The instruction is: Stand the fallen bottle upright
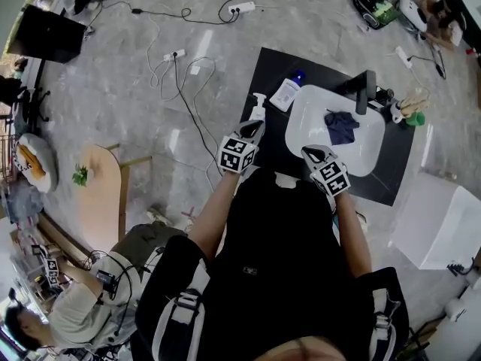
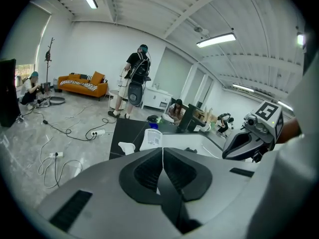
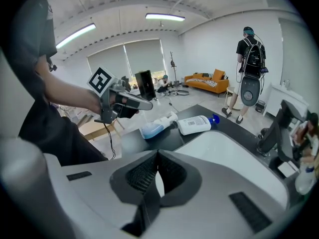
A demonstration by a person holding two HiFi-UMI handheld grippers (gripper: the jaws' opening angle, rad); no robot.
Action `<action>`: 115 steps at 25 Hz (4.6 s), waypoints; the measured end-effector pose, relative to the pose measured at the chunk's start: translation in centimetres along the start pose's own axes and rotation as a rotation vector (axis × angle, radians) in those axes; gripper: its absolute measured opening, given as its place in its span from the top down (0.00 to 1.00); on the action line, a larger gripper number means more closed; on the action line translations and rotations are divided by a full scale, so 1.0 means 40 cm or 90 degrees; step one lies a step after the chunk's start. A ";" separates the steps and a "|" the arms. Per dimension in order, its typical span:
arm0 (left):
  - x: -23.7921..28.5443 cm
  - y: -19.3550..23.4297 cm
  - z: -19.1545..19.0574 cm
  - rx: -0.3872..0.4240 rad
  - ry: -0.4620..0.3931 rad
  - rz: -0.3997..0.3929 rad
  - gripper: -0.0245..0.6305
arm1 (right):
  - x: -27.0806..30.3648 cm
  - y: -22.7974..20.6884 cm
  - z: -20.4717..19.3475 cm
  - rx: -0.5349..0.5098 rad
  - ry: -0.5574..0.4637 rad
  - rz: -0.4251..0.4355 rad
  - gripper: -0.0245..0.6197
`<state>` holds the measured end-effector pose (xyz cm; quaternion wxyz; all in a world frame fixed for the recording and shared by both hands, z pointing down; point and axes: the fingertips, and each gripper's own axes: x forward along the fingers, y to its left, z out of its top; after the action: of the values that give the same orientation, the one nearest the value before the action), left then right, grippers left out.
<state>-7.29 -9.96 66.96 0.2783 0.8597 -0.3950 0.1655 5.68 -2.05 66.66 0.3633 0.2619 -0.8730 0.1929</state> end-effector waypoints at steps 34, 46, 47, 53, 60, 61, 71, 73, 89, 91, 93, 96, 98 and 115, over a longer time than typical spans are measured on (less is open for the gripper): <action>0.202 0.198 -0.131 -0.055 0.285 0.190 0.56 | 0.006 -0.068 -0.075 -0.019 0.086 0.020 0.87; 0.200 0.198 -0.142 -0.079 0.304 0.185 0.57 | 0.000 -0.080 -0.083 -0.017 0.083 0.010 0.87; 0.197 0.193 -0.140 -0.081 0.298 0.177 0.57 | -0.001 -0.081 -0.086 -0.017 0.083 0.009 0.87; 0.178 0.153 -0.096 -0.072 0.225 0.131 0.58 | -0.002 -0.072 -0.083 0.000 0.069 0.011 0.87; 0.136 0.135 -0.049 -0.035 0.167 0.129 0.59 | 0.006 -0.049 -0.054 -0.011 0.051 0.015 0.87; 0.130 0.134 -0.045 -0.032 0.160 0.129 0.59 | 0.007 -0.044 -0.054 -0.013 0.051 0.015 0.87; 0.061 0.104 -0.036 0.004 0.095 0.101 0.60 | 0.009 0.023 -0.068 0.000 0.042 0.017 0.87; 0.045 0.092 -0.041 0.029 0.083 0.088 0.60 | 0.014 0.038 -0.067 0.002 0.039 0.018 0.87; -0.039 0.047 -0.087 0.106 0.051 0.063 0.60 | 0.040 0.088 -0.057 -0.016 0.040 0.024 0.87; -0.041 0.043 -0.089 0.116 0.052 0.059 0.61 | 0.041 0.092 -0.054 -0.015 0.039 0.024 0.87; -0.041 0.037 -0.095 0.127 0.053 0.055 0.61 | 0.041 0.094 -0.048 -0.010 0.034 0.024 0.87; -0.042 0.029 -0.106 0.133 0.052 0.053 0.60 | 0.040 0.093 -0.044 -0.006 0.027 0.023 0.87; -0.046 0.029 -0.113 0.133 0.050 0.054 0.60 | 0.042 0.094 -0.047 -0.010 0.031 0.021 0.87; -0.059 0.013 -0.129 0.171 0.031 0.042 0.60 | 0.035 0.091 -0.030 -0.015 0.024 0.019 0.87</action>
<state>-9.50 -5.72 70.03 0.1645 0.8714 -0.3904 0.2472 3.30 1.00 67.95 0.3800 0.2410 -0.8720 0.1925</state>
